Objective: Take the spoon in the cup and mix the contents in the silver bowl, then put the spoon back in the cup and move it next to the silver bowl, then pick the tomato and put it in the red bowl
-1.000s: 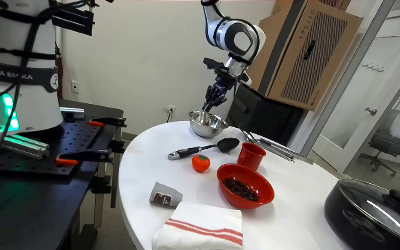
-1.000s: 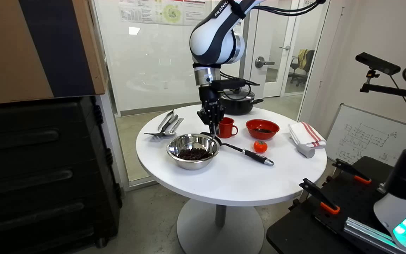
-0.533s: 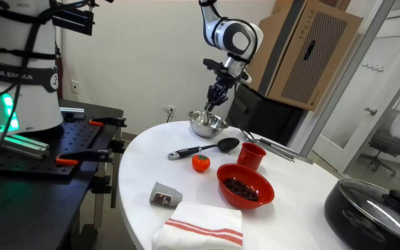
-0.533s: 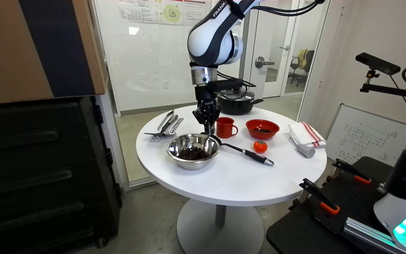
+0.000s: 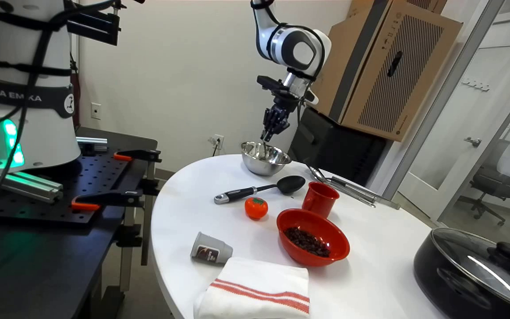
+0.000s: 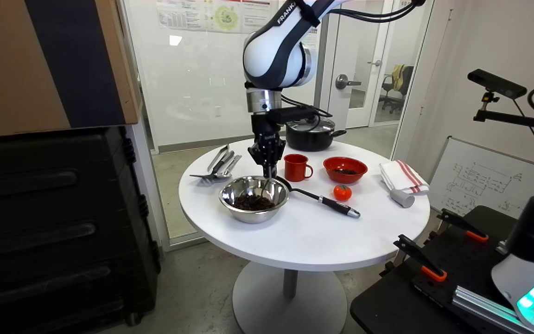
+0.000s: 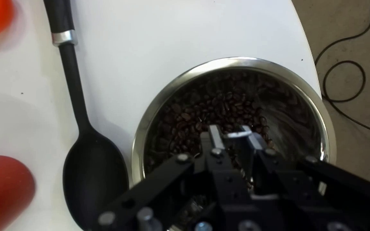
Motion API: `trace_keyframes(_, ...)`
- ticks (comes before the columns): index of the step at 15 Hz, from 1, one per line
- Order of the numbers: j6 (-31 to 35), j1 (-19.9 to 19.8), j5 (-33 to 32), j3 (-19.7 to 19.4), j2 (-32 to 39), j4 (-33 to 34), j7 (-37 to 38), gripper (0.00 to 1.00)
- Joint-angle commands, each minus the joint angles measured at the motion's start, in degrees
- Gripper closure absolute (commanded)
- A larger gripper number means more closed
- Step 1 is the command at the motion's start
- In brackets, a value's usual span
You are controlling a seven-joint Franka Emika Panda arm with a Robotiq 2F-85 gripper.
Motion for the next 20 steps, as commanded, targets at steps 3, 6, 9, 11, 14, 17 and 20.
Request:
trace_keyframes(3, 1.1, -0.1, 1.3, 2.3, 1.0, 0.5, -1.4, 0.96)
trace_keyframes(6, 0.2, -0.3, 2.2, 3.4, 1.1, 0.5, -2.2, 0.96)
trace_keyframes(9, -1.6, -0.6, 2.8, 3.9, 0.6, 0.3, -2.8, 0.96)
trace_keyframes(11, -3.2, -0.6, 2.6, 3.7, 0.1, 0.2, -2.7, 0.96)
trace_keyframes(14, -5.8, -0.7, 1.9, 3.1, -0.7, 0.1, -1.9, 0.96)
trace_keyframes(17, -7.0, -0.7, 1.3, 2.4, -1.1, 0.0, -1.1, 0.96)
trace_keyframes(20, -6.0, -0.6, 0.3, 1.5, -1.4, -0.2, -0.4, 0.96)
